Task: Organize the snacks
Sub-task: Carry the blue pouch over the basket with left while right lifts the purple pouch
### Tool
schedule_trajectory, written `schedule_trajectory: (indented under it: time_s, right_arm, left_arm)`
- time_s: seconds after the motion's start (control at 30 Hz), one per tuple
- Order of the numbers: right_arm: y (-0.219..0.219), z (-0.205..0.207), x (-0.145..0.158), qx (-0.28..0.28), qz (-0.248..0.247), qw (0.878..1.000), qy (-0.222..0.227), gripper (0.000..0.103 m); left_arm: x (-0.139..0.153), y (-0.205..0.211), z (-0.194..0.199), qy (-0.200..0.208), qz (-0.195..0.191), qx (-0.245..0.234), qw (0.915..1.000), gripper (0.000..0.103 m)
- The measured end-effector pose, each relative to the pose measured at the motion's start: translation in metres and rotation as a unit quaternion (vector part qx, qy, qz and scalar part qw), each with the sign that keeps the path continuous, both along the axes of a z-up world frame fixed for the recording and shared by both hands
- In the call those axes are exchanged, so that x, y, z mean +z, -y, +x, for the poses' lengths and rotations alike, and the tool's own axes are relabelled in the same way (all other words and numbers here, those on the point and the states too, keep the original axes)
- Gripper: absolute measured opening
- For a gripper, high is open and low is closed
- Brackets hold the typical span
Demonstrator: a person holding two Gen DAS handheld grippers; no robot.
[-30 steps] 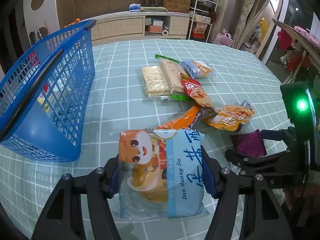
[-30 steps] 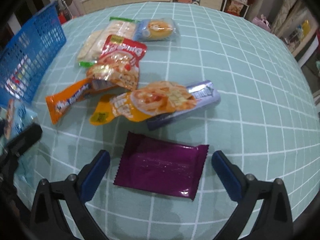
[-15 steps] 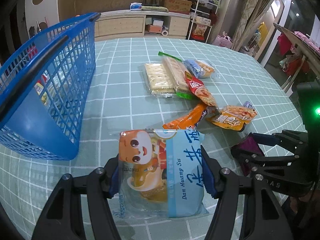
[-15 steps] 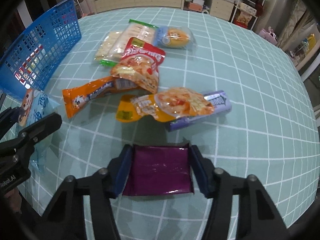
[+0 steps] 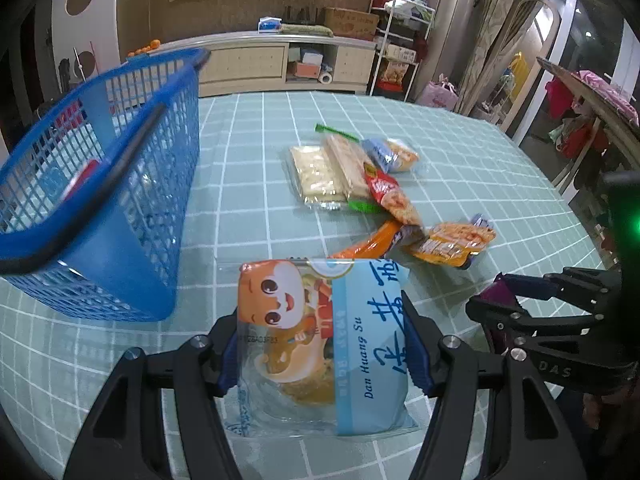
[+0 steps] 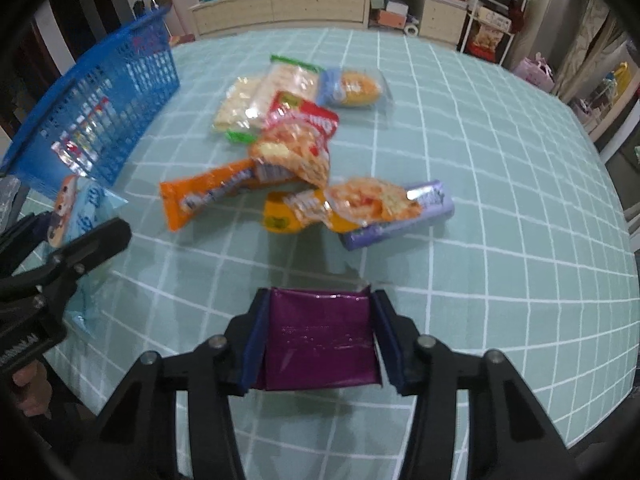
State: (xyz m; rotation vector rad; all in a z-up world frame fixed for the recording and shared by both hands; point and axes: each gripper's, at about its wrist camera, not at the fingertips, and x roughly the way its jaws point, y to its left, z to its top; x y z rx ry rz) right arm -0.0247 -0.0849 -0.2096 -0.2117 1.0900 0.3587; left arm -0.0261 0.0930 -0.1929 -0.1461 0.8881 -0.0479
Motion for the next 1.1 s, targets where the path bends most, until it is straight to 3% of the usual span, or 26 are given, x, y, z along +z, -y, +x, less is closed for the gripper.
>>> schedule_trajectory:
  time_s: [0.27, 0.6, 1.1]
  right_arm:
    - [-0.020, -0.015, 0.059, 0.015, 0.041, 0.997, 0.068, 0.054]
    - [-0.064, -0.009, 0.089, 0.046, 0.079, 0.991, 0.098, 0.054]
    - [-0.139, 0.006, 0.126, 0.091, 0.105, 0.983, 0.120, 0.055]
  left_arm:
    - [0.036, -0.007, -0.015, 0.041, 0.011, -0.004, 0.9991, 0.063]
    - [0.081, -0.043, -0.029, 0.082, 0.026, 0.013, 0.9962, 0.063]
    - [0.103, -0.127, -0.015, 0.065, 0.039, 0.050, 0.9959, 0.063]
